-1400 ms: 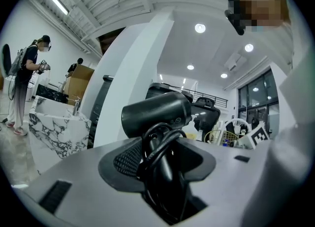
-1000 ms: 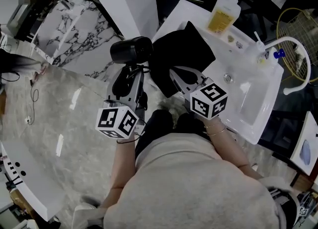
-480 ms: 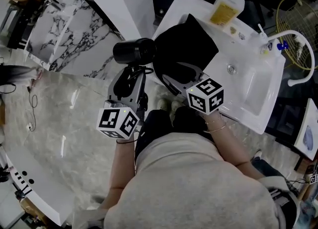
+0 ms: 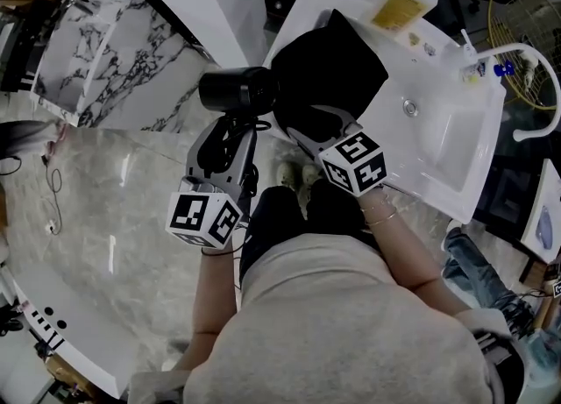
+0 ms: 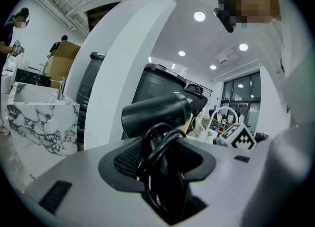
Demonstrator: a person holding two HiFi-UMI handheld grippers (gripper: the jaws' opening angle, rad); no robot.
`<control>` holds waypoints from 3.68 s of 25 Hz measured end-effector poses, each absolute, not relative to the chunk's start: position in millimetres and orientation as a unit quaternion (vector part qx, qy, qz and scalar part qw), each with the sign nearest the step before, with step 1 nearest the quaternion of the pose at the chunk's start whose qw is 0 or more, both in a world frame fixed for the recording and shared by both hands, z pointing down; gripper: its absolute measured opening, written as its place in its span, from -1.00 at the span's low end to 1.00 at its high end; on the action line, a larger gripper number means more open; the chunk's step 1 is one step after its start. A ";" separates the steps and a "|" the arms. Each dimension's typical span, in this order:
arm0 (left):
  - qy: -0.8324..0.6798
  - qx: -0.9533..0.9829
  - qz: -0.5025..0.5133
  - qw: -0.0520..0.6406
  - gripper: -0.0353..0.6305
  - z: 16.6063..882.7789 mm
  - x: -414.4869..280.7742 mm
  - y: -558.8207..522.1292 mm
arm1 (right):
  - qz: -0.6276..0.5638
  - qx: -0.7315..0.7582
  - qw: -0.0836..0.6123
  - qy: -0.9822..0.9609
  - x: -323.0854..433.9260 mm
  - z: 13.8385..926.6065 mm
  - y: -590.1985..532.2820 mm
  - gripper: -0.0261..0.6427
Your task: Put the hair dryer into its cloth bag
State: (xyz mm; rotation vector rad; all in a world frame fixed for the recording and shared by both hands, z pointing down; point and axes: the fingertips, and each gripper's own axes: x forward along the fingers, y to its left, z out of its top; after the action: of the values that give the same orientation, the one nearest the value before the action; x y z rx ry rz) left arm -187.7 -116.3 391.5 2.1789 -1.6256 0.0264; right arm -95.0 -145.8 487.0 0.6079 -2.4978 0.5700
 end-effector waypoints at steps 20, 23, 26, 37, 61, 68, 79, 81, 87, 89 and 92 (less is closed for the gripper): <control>-0.478 0.848 0.148 0.176 -0.31 422.1 -169.9 -104.0 | 0.275 0.257 0.185 -0.908 -65.6 472.4 -176.1 -0.90; -0.449 0.858 0.186 0.167 -0.31 429.0 -161.1 -103.2 | 0.286 0.260 0.172 -0.906 -60.9 464.7 -180.2 -0.90; -0.421 0.865 0.225 0.158 -0.31 438.9 -154.7 -102.5 | 0.296 0.266 0.156 -0.904 -56.3 459.0 -182.4 -0.90; -0.336 0.856 0.386 0.071 -0.31 476.1 -145.2 -110.2 | 0.300 0.271 0.144 -0.903 -48.9 451.4 -181.1 -0.90; -0.231 0.803 0.548 0.038 -0.31 500.7 -120.9 -130.2 | 0.309 0.240 0.141 -0.909 -71.8 452.8 -171.8 -0.90; -0.225 0.792 0.564 0.060 -0.30 505.6 -115.2 -139.7 | 0.315 0.237 0.140 -0.908 -73.6 457.0 -168.7 -0.90; -0.268 0.784 0.558 0.034 -0.26 512.3 -99.9 -155.0 | 0.316 0.230 0.155 -0.907 -74.5 464.3 -161.0 -0.90; -0.278 0.793 0.542 0.036 -0.26 509.3 -98.4 -155.6 | 0.316 0.231 0.155 -0.907 -72.9 464.4 -161.3 -0.90; -0.344 0.812 0.463 0.089 -0.09 481.7 -118.9 -150.2 | 0.314 0.231 0.154 -0.908 -68.1 463.5 -160.6 -0.90; -0.348 0.817 0.446 0.115 -0.08 479.4 -126.1 -140.8 | 0.313 0.229 0.154 -0.909 -67.1 464.6 -160.0 -0.90; -0.359 0.815 0.430 0.152 -0.09 482.8 -139.4 -124.1 | 0.314 0.228 0.153 -0.909 -67.5 463.6 -159.4 -0.90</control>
State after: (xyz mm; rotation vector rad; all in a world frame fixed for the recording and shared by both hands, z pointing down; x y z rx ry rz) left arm -139.4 -124.1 482.8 2.3376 -1.0301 1.2333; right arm -67.5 -159.4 463.6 0.6529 -2.6076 0.9003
